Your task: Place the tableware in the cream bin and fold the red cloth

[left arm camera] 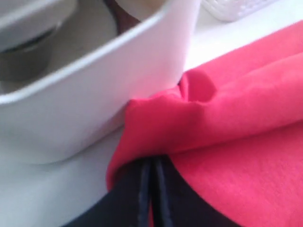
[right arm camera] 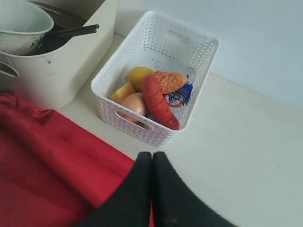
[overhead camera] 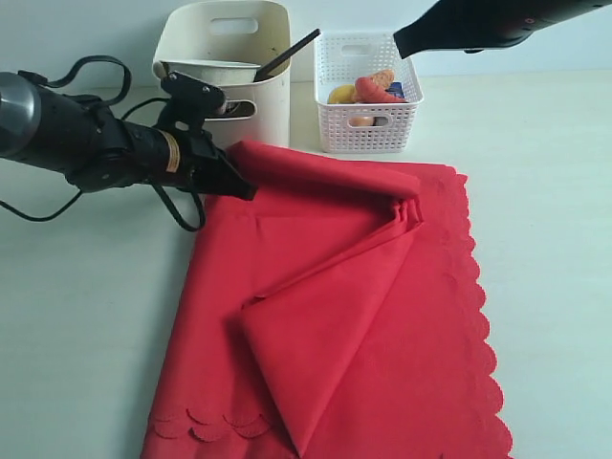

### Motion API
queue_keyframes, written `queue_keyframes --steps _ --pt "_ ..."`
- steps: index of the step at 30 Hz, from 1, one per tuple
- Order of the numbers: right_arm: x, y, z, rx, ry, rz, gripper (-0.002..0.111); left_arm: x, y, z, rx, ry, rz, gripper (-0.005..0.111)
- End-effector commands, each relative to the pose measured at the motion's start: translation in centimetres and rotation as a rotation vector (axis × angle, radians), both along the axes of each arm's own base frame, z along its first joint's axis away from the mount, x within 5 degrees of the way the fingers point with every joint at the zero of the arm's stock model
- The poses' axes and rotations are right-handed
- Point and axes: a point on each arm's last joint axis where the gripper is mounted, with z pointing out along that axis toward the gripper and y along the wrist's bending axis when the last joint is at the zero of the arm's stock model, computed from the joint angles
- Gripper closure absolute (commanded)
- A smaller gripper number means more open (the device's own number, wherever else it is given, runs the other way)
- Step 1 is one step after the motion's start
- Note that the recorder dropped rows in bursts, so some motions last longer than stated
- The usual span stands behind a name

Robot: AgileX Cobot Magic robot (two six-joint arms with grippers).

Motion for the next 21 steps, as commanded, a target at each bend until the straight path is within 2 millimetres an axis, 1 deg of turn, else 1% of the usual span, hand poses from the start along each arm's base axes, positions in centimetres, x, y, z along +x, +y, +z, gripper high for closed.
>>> queue_keyframes --steps 1,5,10,14,16,21 --pt "-0.1 -0.1 0.3 0.012 -0.013 -0.001 0.108 0.5 0.6 1.9 -0.041 -0.026 0.053 0.104" --pt "-0.1 -0.1 0.3 0.012 -0.013 -0.001 0.108 -0.5 -0.5 2.3 -0.021 -0.027 0.014 0.104" --pt "-0.1 -0.1 0.3 0.011 -0.015 0.001 0.108 -3.3 -2.7 1.5 0.054 -0.007 -0.108 0.104" --pt "-0.1 -0.1 0.3 0.011 -0.015 0.001 0.108 -6.1 -4.7 0.2 0.15 0.044 -0.185 0.104" --pt "-0.1 -0.1 0.3 0.012 -0.016 0.002 0.108 -7.6 -5.7 -0.1 0.164 0.057 -0.229 0.104" --pt "-0.1 -0.1 0.3 0.013 -0.017 0.002 0.108 -12.0 -9.5 -0.5 0.174 0.066 -0.375 0.104"
